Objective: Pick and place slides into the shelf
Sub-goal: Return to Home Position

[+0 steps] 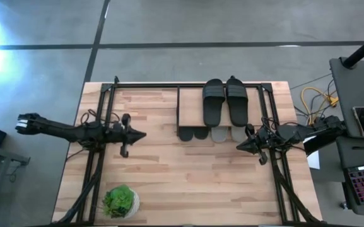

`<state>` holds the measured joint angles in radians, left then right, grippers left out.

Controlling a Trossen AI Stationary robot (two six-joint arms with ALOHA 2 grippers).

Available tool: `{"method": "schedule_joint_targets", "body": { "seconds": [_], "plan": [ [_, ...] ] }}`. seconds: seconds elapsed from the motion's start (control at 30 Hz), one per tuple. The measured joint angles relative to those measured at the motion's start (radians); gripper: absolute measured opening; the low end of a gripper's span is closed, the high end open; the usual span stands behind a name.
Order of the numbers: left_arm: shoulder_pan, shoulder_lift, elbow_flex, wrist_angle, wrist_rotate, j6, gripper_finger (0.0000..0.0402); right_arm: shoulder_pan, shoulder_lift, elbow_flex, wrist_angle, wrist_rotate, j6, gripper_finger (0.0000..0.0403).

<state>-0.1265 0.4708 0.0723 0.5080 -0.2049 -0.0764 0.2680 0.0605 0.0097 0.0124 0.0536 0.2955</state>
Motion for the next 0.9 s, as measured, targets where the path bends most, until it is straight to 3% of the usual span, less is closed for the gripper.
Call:
{"method": "schedule_joint_targets", "body": {
  "seconds": [0.23, 0.47, 0.67, 0.9],
  "plan": [
    [0.001, -0.079, -0.011, -0.05, 0.099, 0.014, 0.0, 0.0, 0.0, 0.0, 0.0, 0.0, 0.0, 0.0013],
    [0.001, -0.284, -0.032, -0.268, 0.099, 0.059, 0.0, 0.0, 0.0, 0.0, 0.0, 0.0, 0.0, 0.0013],
    [0.002, -0.46, -0.03, -0.298, 0.05, 0.156, 0.0, 0.0, 0.0, 0.0, 0.0, 0.0, 0.0, 0.0013],
    [0.002, -0.424, -0.063, -0.322, 0.05, 0.161, 0.0, 0.0, 0.0, 0.0, 0.0, -0.001, 0.0, 0.0013]
  ]
}}
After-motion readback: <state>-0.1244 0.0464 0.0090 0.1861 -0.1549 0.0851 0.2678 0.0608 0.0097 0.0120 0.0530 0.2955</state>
